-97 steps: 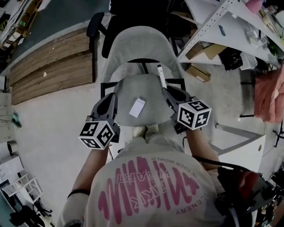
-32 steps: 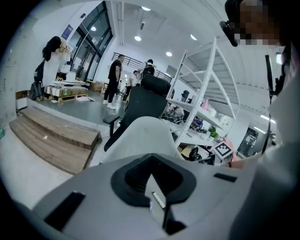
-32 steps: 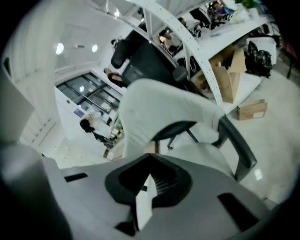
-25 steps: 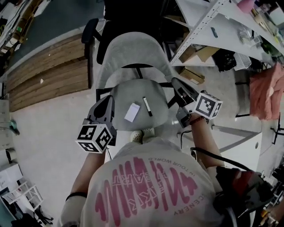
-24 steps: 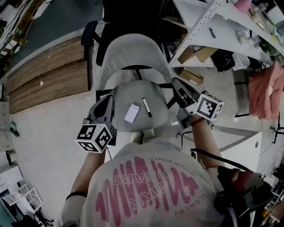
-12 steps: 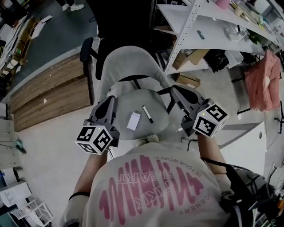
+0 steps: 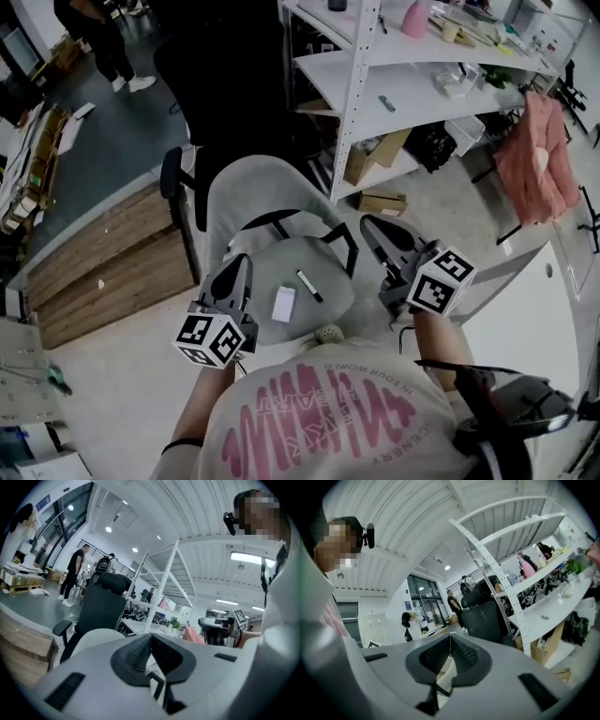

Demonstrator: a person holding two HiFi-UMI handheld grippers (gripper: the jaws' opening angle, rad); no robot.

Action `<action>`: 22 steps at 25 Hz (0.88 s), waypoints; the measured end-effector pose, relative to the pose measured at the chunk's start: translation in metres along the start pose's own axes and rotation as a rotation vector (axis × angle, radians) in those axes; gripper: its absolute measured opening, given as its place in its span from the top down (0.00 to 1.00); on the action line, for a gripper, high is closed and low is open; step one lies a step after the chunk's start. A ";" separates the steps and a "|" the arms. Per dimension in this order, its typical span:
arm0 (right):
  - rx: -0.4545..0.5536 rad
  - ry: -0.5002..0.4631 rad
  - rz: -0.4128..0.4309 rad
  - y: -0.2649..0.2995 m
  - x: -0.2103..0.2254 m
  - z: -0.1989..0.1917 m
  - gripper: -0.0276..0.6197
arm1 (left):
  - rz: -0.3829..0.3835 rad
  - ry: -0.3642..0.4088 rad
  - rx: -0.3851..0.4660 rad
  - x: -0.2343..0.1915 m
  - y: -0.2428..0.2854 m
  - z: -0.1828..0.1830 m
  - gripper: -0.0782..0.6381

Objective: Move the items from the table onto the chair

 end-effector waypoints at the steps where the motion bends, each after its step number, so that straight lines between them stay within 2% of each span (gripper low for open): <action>1: 0.021 -0.001 -0.025 -0.008 0.000 0.004 0.93 | -0.023 0.015 -0.002 0.002 0.006 0.003 0.88; 3: 0.066 -0.018 -0.104 -0.032 0.001 0.019 0.93 | -0.098 0.043 -0.009 0.015 0.025 0.015 0.88; 5: 0.127 -0.040 -0.208 -0.070 0.000 0.037 0.93 | -0.211 0.083 -0.013 0.040 0.048 0.027 0.88; 7: 0.194 -0.062 -0.310 -0.114 -0.004 0.049 0.93 | -0.324 0.119 -0.008 0.071 0.068 0.035 0.88; 11: 0.325 -0.108 -0.540 -0.216 -0.019 0.059 0.93 | -0.523 0.142 -0.012 0.141 0.094 0.035 0.88; 14: 0.445 -0.119 -0.744 -0.299 -0.043 0.043 0.93 | -0.693 0.177 -0.066 0.197 0.113 0.015 0.88; 18: 0.511 -0.105 -0.862 -0.388 -0.061 0.008 0.93 | -0.812 0.188 -0.099 0.267 0.111 -0.033 0.88; 22: 0.555 -0.067 -1.024 -0.474 -0.098 -0.024 0.93 | -0.967 0.210 -0.187 0.352 0.102 -0.082 0.88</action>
Point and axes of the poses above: the fingertips, and each gripper's own axes: y forward along the fingers, x to its right, z out of its top, the point moved 7 cm from there along -y, backward along the fingers, and after that the axes turned 7 degrees about -y, right-handed, at the moved point
